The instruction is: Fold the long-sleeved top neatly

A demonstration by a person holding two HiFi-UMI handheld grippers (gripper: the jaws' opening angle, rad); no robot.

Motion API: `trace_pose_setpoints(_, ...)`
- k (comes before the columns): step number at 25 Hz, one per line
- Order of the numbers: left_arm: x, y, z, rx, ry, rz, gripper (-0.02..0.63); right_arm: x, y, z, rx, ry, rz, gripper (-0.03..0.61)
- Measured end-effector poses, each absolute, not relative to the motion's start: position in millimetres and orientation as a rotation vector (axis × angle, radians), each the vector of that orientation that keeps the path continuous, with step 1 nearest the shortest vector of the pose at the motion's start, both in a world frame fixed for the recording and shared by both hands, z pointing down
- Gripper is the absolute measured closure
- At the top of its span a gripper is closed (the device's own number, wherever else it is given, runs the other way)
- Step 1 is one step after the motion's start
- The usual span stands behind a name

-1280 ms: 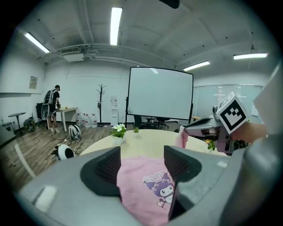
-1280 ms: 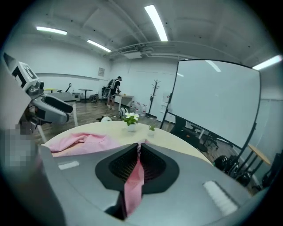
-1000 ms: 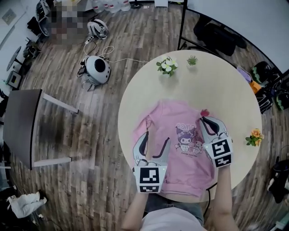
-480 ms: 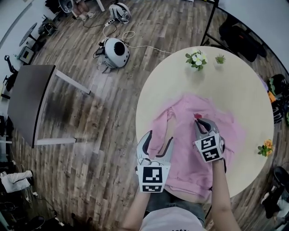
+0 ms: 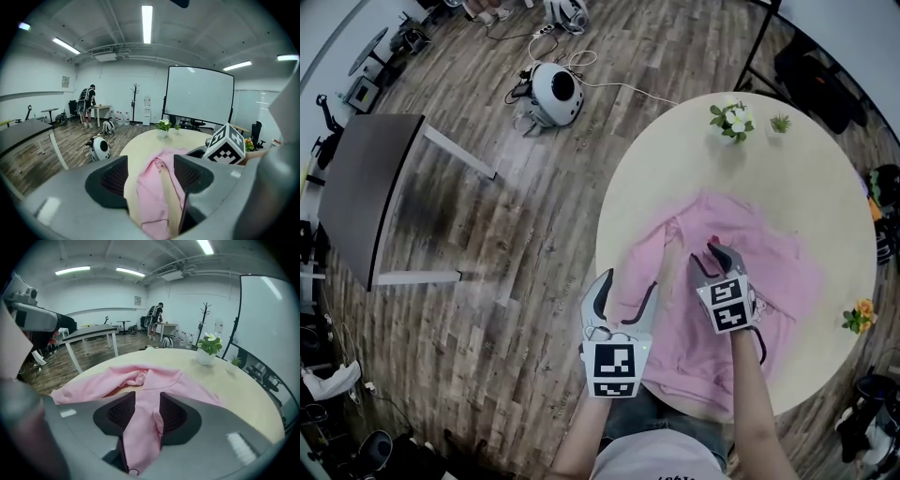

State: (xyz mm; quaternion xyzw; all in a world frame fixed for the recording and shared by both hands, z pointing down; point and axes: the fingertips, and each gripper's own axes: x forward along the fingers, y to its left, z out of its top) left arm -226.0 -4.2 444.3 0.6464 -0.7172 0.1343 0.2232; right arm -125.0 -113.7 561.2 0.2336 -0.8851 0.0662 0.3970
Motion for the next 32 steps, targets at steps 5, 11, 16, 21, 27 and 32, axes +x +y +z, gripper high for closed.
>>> trace_pose_setpoints(5,-228.3,-7.2,443.0,1.786,-1.984,0.351,0.316,-135.3,-120.2,535.5,0.610,-2.288,0.134,0.410)
trace_pose_setpoints(11,-235.2,-10.3,437.2,1.791,-1.999,0.324,0.316,-158.6,-130.3,494.9,0.597,-2.361,0.063,0.426)
trace_pose_setpoints(16,-249.0,-3.4,436.3,1.768,-2.017,0.315,0.316,-189.4,-115.1,492.6,0.511,-2.389,0.062,0.434)
trace_pose_setpoints(21,-265.3,8.6,443.6,1.718,-2.039,0.309,0.316,-214.6,-79.4,521.9,0.358,-2.355,0.070,0.437)
trace_pose_setpoints(27,-281.8,26.9,454.3,1.656,-2.059,0.307,0.316,-228.8,-48.4,559.1,0.222,-2.282,0.066,0.430)
trace_pose_setpoints(32,-290.3,40.3,462.5,1.613,-2.064,0.302,0.316,-233.1,-32.9,583.7,0.146,-2.215,0.080,0.405)
